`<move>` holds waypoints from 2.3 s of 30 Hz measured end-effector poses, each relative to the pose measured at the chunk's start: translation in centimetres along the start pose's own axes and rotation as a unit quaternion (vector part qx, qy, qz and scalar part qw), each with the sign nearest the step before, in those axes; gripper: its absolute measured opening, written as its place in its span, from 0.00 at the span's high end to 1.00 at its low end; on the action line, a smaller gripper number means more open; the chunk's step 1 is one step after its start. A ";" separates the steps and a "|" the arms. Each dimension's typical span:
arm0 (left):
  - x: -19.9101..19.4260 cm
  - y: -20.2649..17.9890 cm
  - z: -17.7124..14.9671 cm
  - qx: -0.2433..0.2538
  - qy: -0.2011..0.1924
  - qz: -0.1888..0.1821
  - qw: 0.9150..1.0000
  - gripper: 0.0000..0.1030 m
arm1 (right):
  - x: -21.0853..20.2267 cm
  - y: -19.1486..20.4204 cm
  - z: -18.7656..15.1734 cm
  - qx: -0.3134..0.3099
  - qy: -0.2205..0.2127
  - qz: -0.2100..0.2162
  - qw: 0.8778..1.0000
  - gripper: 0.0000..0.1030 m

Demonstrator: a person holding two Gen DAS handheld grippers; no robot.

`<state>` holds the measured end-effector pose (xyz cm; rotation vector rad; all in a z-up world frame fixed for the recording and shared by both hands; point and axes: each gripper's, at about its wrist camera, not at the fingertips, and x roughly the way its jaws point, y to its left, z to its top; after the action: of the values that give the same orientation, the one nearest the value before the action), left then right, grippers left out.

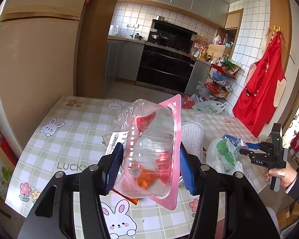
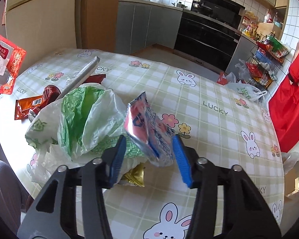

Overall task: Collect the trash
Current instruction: 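Grasp the crushed blue can with the right tool while the left tool holds the container, then carry both items to the pink bin and open the left tool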

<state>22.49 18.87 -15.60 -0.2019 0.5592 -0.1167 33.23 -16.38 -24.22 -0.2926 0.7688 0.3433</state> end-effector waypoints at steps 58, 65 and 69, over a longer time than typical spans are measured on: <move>-9.0 -13.6 -14.1 -0.040 0.147 -0.203 0.967 0.48 | -28.6 3.6 -10.6 0.110 -0.206 0.075 0.969 0.85; -7.0 -14.1 -14.1 -0.031 0.155 -0.186 0.970 0.31 | -28.2 3.5 -10.3 0.105 -0.198 0.085 0.971 0.85; -7.5 -12.9 -12.9 -0.028 0.131 -0.156 0.979 0.28 | -27.9 4.0 -10.3 0.094 -0.189 0.091 0.973 0.85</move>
<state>8.53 5.47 -19.55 -0.3306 0.7905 -0.4373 6.55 -22.08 -11.80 0.0248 0.4477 0.4804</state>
